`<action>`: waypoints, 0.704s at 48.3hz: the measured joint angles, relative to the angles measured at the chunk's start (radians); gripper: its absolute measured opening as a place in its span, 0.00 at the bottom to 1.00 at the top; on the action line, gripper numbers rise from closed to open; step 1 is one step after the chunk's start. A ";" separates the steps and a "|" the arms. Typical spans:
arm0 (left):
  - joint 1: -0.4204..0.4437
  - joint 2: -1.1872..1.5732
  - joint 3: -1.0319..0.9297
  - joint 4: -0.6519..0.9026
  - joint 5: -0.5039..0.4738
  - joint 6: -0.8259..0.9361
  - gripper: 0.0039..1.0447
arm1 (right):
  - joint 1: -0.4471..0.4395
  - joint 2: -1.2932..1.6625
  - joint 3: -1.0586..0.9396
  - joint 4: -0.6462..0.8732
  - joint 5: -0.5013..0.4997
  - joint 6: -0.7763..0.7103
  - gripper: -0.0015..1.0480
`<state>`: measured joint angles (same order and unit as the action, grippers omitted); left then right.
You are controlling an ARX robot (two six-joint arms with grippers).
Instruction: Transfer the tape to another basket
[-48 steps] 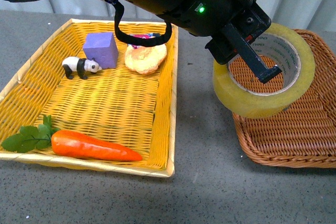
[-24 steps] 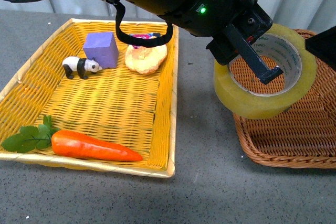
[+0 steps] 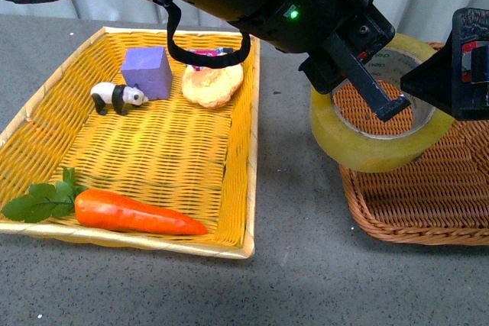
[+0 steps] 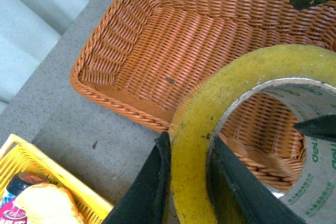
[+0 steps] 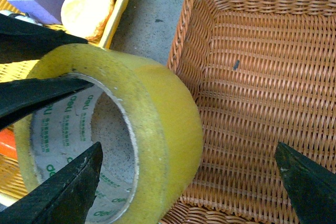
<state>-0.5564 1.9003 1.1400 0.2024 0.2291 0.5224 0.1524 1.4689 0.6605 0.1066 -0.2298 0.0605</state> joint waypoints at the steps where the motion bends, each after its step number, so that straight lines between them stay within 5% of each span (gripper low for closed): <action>1: 0.000 0.000 0.000 0.000 0.000 0.000 0.15 | -0.004 0.003 0.000 0.000 0.000 0.002 0.91; 22: 0.000 0.000 0.000 0.000 0.000 0.000 0.15 | -0.040 0.011 0.000 0.000 -0.014 0.030 0.91; 34: 0.000 0.000 0.000 0.000 -0.001 0.000 0.15 | -0.031 0.012 0.009 -0.012 -0.040 0.035 0.50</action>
<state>-0.5568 1.9003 1.1404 0.2024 0.2279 0.5224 0.1219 1.4811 0.6693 0.0944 -0.2699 0.0956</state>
